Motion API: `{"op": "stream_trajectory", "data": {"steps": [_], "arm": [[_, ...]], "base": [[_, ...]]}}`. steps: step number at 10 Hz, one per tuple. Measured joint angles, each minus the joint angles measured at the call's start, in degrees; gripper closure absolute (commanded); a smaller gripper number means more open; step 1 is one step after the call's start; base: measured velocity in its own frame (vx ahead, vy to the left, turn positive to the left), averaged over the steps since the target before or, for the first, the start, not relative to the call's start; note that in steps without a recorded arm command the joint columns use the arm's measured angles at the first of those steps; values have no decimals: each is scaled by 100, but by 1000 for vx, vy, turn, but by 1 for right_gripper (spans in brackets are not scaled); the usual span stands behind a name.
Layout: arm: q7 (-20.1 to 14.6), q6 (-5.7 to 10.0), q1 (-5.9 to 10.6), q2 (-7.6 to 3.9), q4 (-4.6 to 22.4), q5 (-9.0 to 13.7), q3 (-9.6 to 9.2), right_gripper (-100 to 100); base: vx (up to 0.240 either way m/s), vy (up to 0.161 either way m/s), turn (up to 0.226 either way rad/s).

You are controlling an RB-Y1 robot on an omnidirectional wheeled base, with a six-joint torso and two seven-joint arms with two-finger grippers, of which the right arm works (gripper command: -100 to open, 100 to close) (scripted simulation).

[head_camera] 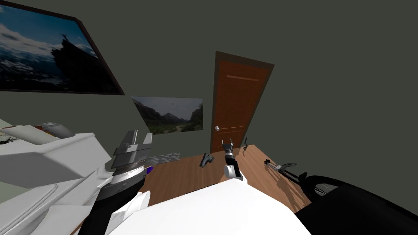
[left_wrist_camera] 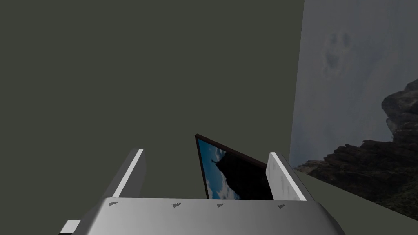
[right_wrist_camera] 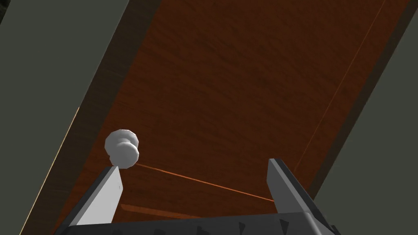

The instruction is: Pull the door open

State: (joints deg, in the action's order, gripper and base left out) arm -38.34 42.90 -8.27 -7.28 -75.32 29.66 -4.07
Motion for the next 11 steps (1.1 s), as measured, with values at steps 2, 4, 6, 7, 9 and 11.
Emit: {"op": "stream_trajectory", "data": {"steps": [2, 4, 6, 7, 9, 11], "arm": [[-256, 75, 97, -46, 285, 133, -45, -100], [-526, 145, 242, -91, 611, 289, -89, -100], [-753, 224, 397, -139, 979, 401, -114, -100], [-892, 238, 453, -157, 1123, 494, -134, -100], [-1154, 300, 604, -201, 1436, 632, -169, -100], [-1388, 336, 734, -244, 1716, 785, -200, -100]], "base": [[23, -72, 95], [23, -85, 149], [20, -72, 163], [21, -118, 247], [14, -74, 84], [21, -84, 147]]}}
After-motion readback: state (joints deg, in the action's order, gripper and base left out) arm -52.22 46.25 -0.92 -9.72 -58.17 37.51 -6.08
